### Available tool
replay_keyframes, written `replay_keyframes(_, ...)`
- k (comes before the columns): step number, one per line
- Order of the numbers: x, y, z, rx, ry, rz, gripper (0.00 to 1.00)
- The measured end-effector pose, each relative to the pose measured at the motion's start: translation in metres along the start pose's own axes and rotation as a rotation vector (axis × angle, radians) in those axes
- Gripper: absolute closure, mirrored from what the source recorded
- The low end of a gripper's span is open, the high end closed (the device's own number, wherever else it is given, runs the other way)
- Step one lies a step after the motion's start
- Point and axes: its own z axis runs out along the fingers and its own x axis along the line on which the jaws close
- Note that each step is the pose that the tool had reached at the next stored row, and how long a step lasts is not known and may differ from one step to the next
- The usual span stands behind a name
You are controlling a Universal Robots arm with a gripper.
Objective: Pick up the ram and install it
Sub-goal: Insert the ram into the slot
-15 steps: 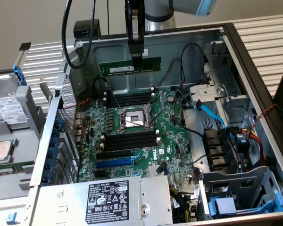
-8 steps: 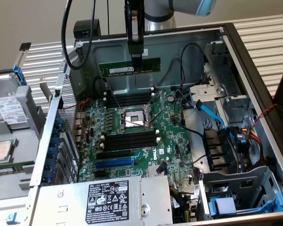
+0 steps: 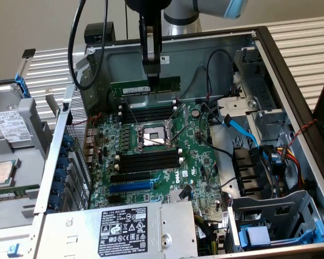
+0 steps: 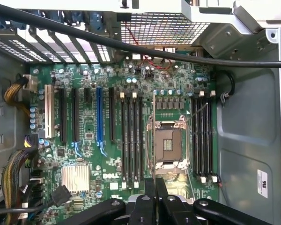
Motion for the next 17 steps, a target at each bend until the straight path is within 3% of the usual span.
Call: replay_keyframes(17, 0.031, 0.0006, 0.0283, 0.0001, 0.0000, 0.000, 0.88)
